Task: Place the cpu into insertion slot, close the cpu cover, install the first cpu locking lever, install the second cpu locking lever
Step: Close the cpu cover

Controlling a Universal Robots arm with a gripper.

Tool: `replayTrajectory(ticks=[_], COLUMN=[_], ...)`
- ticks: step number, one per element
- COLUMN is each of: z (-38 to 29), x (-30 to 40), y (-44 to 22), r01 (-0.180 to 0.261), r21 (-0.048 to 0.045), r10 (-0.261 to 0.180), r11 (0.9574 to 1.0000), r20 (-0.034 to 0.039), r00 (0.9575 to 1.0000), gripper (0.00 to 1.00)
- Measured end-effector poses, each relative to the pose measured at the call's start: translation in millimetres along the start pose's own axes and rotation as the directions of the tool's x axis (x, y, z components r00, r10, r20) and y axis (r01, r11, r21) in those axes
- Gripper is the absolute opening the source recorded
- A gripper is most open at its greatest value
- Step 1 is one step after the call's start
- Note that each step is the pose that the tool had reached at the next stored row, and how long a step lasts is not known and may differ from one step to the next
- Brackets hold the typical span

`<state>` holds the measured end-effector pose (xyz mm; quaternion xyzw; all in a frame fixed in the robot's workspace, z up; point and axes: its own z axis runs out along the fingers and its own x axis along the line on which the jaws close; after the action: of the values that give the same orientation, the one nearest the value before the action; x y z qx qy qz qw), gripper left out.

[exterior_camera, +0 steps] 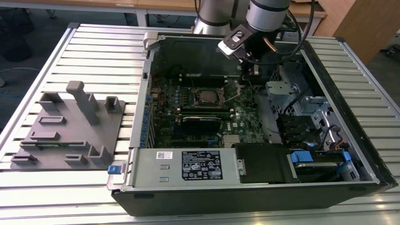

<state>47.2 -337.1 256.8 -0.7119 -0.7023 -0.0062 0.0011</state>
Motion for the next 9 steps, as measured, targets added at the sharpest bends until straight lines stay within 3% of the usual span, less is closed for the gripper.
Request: replayTrajectory(ticks=[9], z=[0.3], x=[0.3], y=[10.6], r01=[-0.001], r21=[0.0], r10=[0.001], r11=[1.0], r20=[0.0002], r00=[1.0], gripper=[0.11])
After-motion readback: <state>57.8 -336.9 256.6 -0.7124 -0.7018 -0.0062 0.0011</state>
